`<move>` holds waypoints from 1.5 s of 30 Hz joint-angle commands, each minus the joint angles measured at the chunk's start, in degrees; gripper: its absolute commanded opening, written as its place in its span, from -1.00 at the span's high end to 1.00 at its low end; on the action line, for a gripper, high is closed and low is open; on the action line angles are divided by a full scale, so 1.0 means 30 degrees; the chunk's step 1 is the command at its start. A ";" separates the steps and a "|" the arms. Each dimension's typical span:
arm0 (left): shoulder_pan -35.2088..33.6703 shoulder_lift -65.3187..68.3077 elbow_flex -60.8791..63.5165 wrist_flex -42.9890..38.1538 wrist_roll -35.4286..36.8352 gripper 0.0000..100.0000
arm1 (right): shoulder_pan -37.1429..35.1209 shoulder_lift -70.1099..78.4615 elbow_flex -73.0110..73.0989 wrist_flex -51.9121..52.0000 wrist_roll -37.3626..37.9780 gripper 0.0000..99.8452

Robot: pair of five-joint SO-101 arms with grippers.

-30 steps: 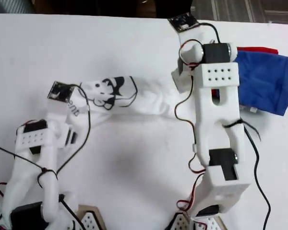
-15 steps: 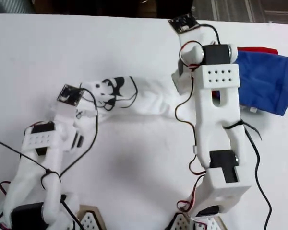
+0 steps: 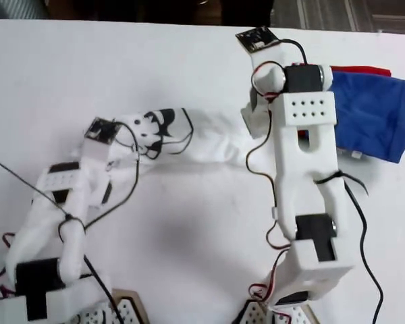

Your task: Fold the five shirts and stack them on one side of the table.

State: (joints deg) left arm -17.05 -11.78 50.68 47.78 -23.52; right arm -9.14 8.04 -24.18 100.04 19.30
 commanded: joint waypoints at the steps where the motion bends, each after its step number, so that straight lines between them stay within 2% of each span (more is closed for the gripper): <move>1: -0.0029 0.0147 -0.2886 0.1993 0.0147 0.95 | 0.0103 -0.2447 0.0791 0.0396 0.0088 0.10; 13: -0.0029 -0.2813 -1.4344 1.3949 0.0000 0.95 | 0.0073 -0.7985 0.7971 0.0044 0.0088 0.10; 19: -0.0029 -0.4396 -1.9707 1.7670 -0.0029 0.95 | -0.0571 -0.9949 1.2015 -0.2388 0.0088 0.10; 26: -0.0059 -0.4864 -2.0440 1.7729 -0.0029 0.95 | -0.4176 -1.0857 1.6674 -0.6022 -0.0088 0.10; 29: -0.0469 -0.3927 -1.9150 1.6440 -0.0059 0.95 | -0.5201 -1.0564 1.8286 -0.8132 -0.0117 0.10; 32: -0.1612 -0.2813 -1.6952 1.4007 -0.0059 0.95 | -0.5993 -0.9890 1.9780 -1.0037 -0.0117 0.10; 37: -0.2755 -0.1201 -1.4520 1.0960 -0.0059 0.95 | -0.6549 -0.7458 2.0806 -1.3143 -0.0117 0.10; 42: -0.2667 -0.0440 -1.3963 0.9905 -0.0059 0.95 | -0.6432 -0.3824 2.0601 -1.5839 -0.0117 0.10; 45: -0.2637 -0.0205 -1.4081 0.9758 -0.0059 0.95 | -0.6139 -0.1421 1.9106 -1.6161 -0.0117 0.10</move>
State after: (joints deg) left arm -24.53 -12.31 8.92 78.37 -23.52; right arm -28.22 -1.36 37.71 53.01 19.30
